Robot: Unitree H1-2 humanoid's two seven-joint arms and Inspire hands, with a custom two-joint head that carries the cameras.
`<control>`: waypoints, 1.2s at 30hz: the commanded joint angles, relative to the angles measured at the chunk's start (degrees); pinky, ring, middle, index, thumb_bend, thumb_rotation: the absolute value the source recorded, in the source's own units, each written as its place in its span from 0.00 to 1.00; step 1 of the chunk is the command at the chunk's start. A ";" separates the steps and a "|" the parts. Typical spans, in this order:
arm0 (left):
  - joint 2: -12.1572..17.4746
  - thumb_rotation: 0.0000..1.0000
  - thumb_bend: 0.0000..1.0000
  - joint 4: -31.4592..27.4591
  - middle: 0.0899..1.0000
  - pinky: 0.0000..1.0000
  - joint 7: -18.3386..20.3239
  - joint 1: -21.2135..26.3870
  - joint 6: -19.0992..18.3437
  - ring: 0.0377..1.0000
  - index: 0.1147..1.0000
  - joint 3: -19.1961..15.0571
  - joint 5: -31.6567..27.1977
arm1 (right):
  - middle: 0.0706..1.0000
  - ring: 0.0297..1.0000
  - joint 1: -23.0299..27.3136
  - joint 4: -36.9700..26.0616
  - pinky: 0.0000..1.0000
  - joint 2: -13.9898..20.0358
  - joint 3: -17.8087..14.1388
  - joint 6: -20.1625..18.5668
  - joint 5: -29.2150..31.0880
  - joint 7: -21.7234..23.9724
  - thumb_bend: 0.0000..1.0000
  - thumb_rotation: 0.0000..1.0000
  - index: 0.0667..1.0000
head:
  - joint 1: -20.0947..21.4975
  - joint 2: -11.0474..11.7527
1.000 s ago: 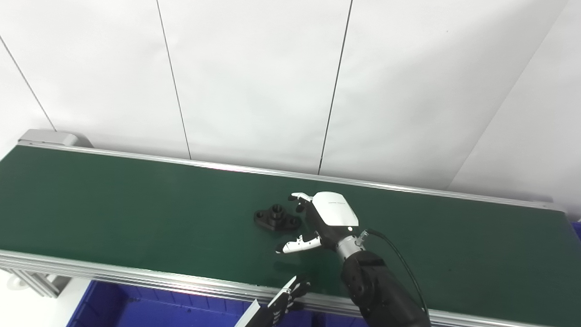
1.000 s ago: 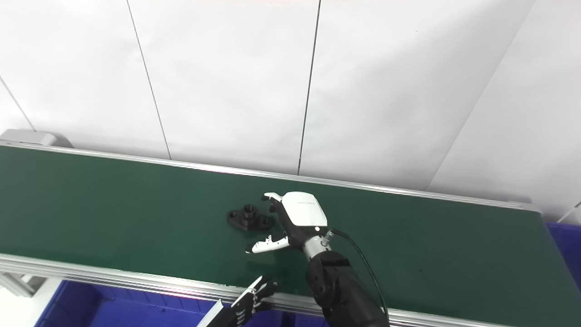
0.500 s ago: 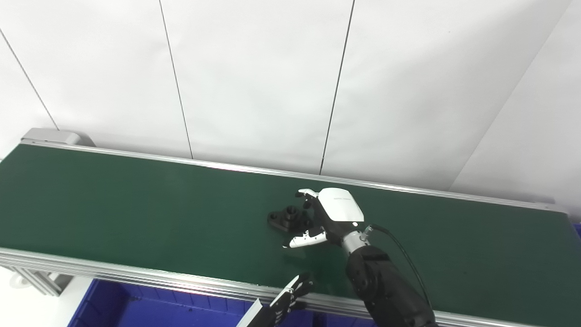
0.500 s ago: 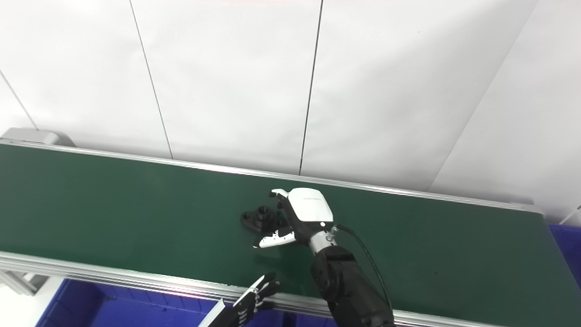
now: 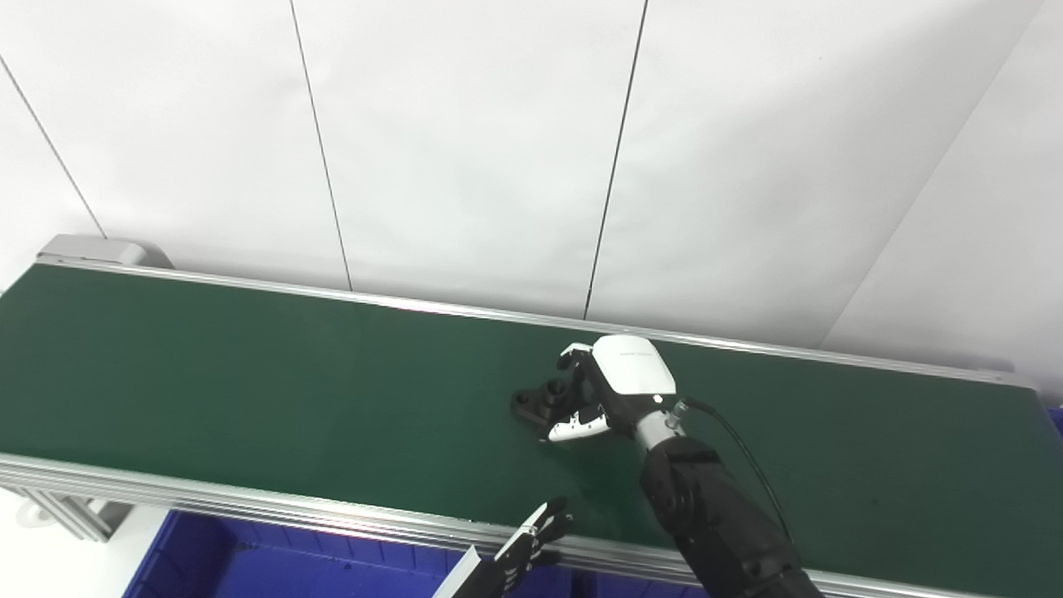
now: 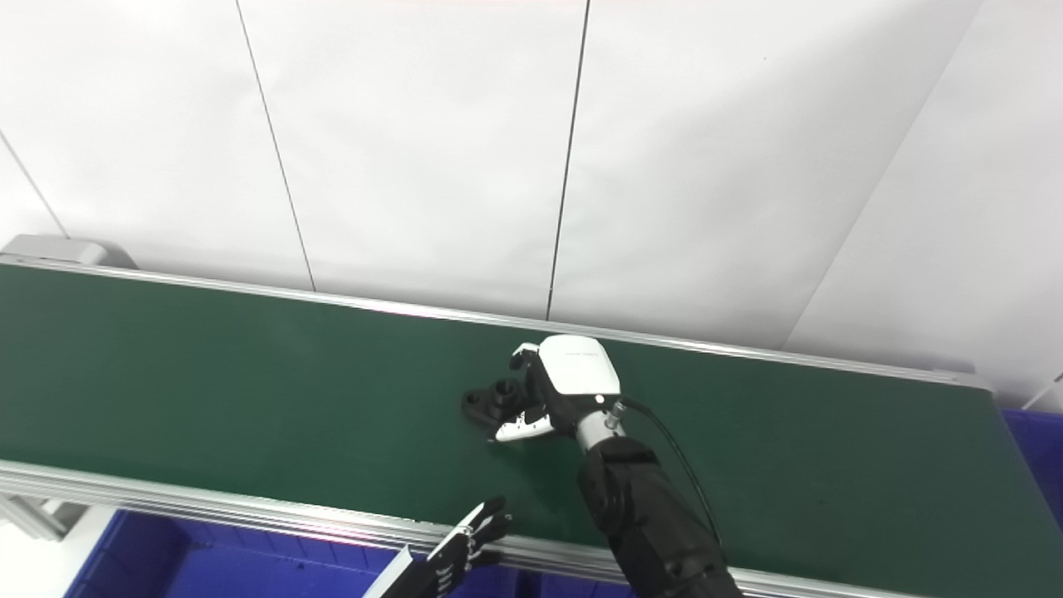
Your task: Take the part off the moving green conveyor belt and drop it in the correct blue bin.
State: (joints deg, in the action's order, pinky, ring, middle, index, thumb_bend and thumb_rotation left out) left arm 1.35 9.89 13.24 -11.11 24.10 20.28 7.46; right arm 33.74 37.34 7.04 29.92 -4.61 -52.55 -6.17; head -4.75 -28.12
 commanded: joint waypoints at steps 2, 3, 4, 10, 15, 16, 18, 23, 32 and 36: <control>-0.44 0.69 0.93 -1.37 0.94 0.88 -0.35 0.18 1.21 0.95 0.99 0.05 -0.48 | 0.26 0.20 -0.10 0.94 0.17 -0.22 2.86 -3.94 -2.36 2.57 0.51 0.14 0.45 | -0.04 -0.08; -0.42 0.69 0.93 -1.42 0.94 0.88 -0.30 0.19 1.23 0.95 0.99 0.07 -0.52 | 0.26 0.20 -0.41 0.97 0.16 -0.30 3.23 -4.64 -2.44 2.85 0.51 0.14 0.45 | 0.07 -0.38; -0.41 0.69 0.93 -1.48 0.94 0.88 -0.26 0.20 1.22 0.95 0.99 0.09 -0.55 | 0.25 0.19 -0.61 0.94 0.16 -0.33 3.53 -5.15 -2.33 3.01 0.51 0.13 0.45 | 0.07 -0.38; -0.31 0.69 0.92 -2.20 0.95 0.89 -0.04 0.02 0.55 0.96 1.00 0.16 -0.74 | 0.43 0.26 -1.73 -0.96 0.20 0.16 5.56 -9.16 -1.62 8.87 0.53 0.00 0.46 | 0.01 -0.77; -0.26 0.69 0.92 -2.45 0.94 0.88 -0.20 0.02 0.42 0.95 1.00 0.18 -0.29 | 0.43 0.25 -2.74 -2.62 0.20 0.45 6.29 -11.36 -1.43 11.36 0.53 0.00 0.46 | 0.07 -0.83; -0.24 0.69 0.92 -2.55 0.94 0.88 -0.20 0.00 0.33 0.95 1.00 0.19 -0.21 | 0.43 0.25 -2.92 -3.08 0.21 0.54 6.48 -11.69 -1.47 11.63 0.53 0.00 0.46 | 0.09 -0.90; -0.24 0.69 0.92 -2.61 0.94 0.88 -0.15 0.00 0.38 0.95 1.00 0.21 -0.27 | 0.43 0.25 -3.31 -4.12 0.21 0.82 6.86 -12.13 -1.47 12.16 0.52 0.00 0.46 | 0.24 -1.01; -0.27 0.70 0.93 -3.18 0.95 0.88 -0.16 -0.19 -0.11 0.95 1.00 0.23 -0.14 | 0.43 0.24 -4.27 -7.93 0.19 1.80 7.15 -12.75 -1.11 13.21 0.53 0.00 0.46 | 0.89 -1.50; 0.28 0.71 0.93 -3.54 0.97 0.89 0.17 -0.01 -0.03 0.96 1.00 0.09 -0.52 | 0.43 0.25 -7.85 -23.28 0.20 4.67 3.69 -12.46 1.15 14.73 0.52 0.01 0.45 | 2.79 -2.31; 0.71 0.72 0.93 -3.78 0.97 0.89 0.31 0.10 -0.03 0.96 1.00 -0.15 -0.86 | 0.43 0.26 -9.49 -29.02 0.21 5.53 1.71 -12.47 1.05 14.96 0.52 0.01 0.45 | 4.08 -2.84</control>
State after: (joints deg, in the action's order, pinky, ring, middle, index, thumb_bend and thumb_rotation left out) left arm 1.66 8.17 13.33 -11.45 22.96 20.25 7.21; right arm 23.72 11.23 12.36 32.67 -16.98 -51.64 9.21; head -0.62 -30.94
